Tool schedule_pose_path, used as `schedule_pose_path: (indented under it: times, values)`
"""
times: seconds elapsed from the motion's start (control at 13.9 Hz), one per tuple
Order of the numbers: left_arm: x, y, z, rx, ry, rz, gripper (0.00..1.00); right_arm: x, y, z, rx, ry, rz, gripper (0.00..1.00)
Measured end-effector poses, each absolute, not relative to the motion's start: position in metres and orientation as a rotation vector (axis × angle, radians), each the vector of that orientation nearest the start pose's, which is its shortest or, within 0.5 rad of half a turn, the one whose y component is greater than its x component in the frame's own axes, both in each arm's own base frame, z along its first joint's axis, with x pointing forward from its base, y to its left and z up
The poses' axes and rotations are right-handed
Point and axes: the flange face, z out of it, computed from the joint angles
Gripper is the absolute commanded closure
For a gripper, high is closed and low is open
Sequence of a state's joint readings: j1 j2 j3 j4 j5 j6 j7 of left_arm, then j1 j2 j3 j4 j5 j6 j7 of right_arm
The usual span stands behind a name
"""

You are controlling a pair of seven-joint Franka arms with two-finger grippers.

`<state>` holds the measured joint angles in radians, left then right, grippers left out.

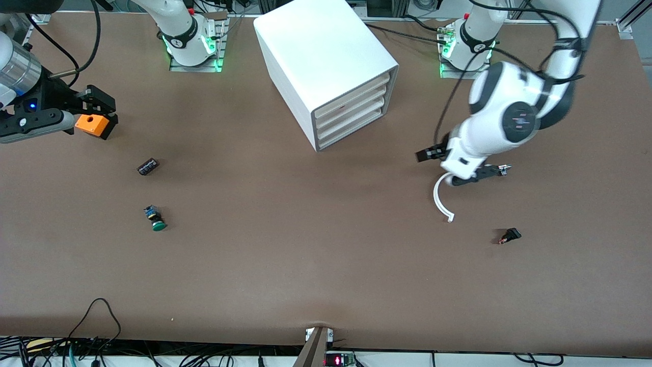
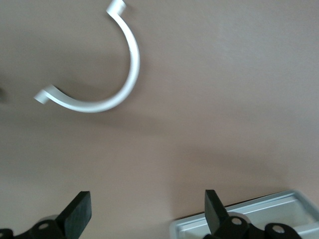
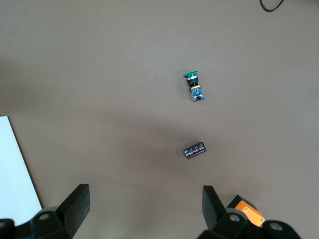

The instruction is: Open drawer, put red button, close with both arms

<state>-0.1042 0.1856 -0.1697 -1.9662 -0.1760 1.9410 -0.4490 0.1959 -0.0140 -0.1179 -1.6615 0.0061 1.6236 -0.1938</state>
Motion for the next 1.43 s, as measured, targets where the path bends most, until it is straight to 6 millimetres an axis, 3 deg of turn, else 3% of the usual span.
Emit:
schedule_pose_path:
  times: [0.36, 0.65, 1.22, 1.43]
  values:
    - [0.552, -0.046, 0.399, -3.214, -0.148, 0.402, 0.0, 0.551, 0.043, 0.595, -3.104, -0.424, 0.034, 0.0]
    - [0.551, 0.015, 0.441, -3.162, -0.017, 0.374, 0.0, 0.551, 0.043, 0.594, -3.104, -0.423, 0.035, 0.0]
    - [0.532, 0.028, 0.546, -3.106, 0.058, 0.257, 0.0, 0.554, 0.043, 0.597, -3.105, -0.422, 0.023, 0.0]
    - [0.528, 0.029, 0.565, -3.109, 0.075, 0.223, 0.0, 0.555, 0.043, 0.597, -3.106, -0.422, 0.02, 0.0]
